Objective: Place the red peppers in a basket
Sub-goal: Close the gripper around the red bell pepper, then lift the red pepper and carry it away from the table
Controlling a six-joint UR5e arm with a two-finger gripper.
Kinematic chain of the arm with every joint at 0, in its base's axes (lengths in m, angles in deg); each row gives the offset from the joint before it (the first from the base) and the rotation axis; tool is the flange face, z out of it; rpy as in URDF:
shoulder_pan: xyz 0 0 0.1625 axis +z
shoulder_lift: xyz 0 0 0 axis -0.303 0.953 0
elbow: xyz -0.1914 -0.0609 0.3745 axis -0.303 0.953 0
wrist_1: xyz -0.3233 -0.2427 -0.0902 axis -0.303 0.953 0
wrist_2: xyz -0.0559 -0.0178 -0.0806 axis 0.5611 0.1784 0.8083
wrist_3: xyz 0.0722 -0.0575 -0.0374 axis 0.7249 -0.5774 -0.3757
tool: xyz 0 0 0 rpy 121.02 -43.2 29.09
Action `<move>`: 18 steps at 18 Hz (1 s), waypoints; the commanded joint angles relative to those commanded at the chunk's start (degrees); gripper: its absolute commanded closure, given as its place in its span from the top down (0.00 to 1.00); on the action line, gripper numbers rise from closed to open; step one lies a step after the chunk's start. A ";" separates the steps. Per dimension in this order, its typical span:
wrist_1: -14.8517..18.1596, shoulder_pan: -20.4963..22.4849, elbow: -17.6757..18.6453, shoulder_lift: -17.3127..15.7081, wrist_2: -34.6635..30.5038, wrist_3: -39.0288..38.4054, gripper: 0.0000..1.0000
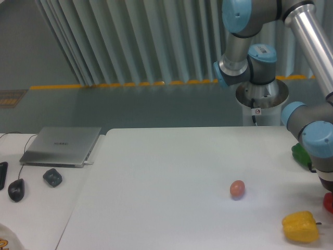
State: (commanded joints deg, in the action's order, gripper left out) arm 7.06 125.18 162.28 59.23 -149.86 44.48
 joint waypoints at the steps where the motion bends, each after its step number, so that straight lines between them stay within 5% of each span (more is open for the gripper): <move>1: 0.00 -0.09 -0.09 -0.09 -0.44 -0.09 0.62; 5: 0.09 0.00 -0.35 -0.88 -0.45 -0.53 0.45; 13: 0.35 2.10 -2.89 -7.73 5.51 -1.23 0.45; 18: 0.26 6.50 -6.94 -7.21 12.21 -5.89 0.45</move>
State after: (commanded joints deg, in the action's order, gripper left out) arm 7.32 131.68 155.34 52.02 -137.66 38.60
